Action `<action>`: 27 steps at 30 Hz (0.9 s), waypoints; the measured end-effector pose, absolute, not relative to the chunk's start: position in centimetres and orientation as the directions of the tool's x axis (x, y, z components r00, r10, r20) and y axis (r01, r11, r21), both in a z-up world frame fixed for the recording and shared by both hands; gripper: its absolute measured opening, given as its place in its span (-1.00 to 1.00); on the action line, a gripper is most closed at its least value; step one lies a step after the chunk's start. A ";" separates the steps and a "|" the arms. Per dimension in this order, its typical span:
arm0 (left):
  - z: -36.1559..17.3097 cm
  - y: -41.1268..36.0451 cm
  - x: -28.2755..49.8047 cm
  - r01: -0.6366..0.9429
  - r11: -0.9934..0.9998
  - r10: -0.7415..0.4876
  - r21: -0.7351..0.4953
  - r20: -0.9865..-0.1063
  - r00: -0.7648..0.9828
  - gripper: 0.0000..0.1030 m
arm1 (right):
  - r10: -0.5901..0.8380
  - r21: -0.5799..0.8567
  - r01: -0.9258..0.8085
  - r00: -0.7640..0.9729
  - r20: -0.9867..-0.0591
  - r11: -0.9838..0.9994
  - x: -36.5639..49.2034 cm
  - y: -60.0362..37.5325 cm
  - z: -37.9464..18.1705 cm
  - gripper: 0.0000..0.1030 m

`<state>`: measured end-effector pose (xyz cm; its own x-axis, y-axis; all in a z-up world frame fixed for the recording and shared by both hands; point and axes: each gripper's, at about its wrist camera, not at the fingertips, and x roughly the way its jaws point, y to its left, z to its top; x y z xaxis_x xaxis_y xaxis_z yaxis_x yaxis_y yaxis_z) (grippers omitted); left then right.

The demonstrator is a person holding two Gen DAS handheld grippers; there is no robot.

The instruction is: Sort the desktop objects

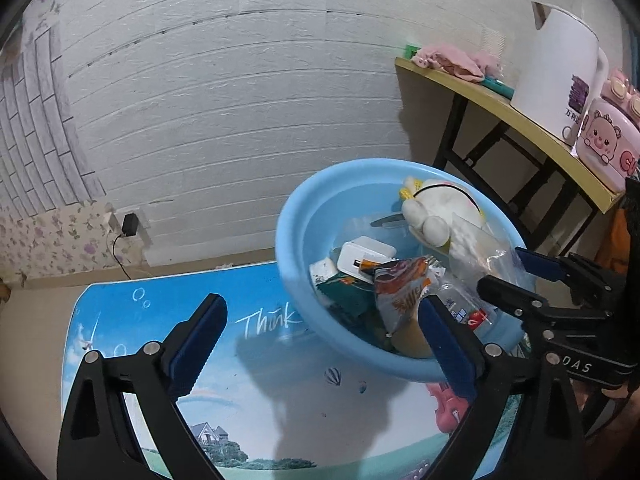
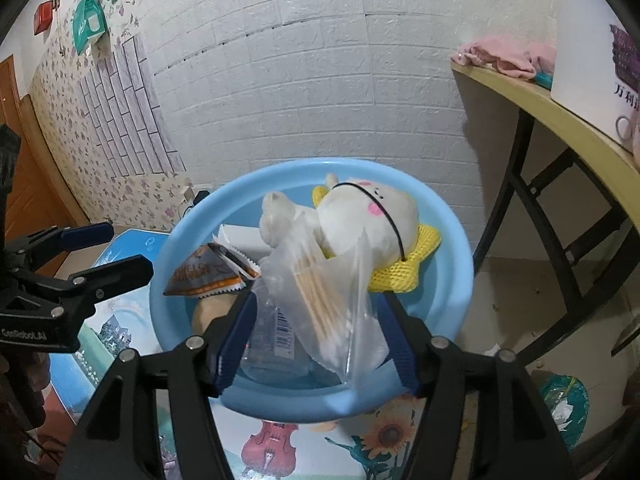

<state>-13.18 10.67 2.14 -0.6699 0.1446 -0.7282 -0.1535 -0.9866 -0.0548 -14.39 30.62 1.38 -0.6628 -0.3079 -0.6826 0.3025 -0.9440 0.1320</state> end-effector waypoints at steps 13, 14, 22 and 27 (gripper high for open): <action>2.9 8.5 -11.6 -0.126 -0.990 0.137 -0.068 -0.706 -0.695 1.00 | -0.264 0.123 0.249 -0.685 -0.679 -0.961 -13.4 30.1 2.6 0.36; 3.1 8.3 -11.3 -0.126 -0.990 0.139 -0.070 -0.700 -0.701 1.00 | -0.265 0.122 0.250 -0.685 -0.679 -0.961 -13.4 29.9 2.7 0.36; 4.2 7.1 -10.1 -0.127 -0.989 0.141 -0.069 -0.666 -0.732 1.00 | -0.287 0.155 0.248 -0.688 -0.667 -0.956 -12.7 28.9 3.6 0.58; 4.8 6.4 -9.2 -0.119 -0.990 0.139 -0.074 -0.645 -0.751 1.00 | -0.282 0.144 0.249 -0.706 -0.650 -0.958 -11.9 28.2 4.3 0.72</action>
<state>-9.22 6.39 4.82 -0.7511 0.1387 -0.6454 -0.1191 -0.9901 -0.0742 -11.92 28.24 4.30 -0.7056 -0.2816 -0.6502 0.2494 -0.9576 0.1440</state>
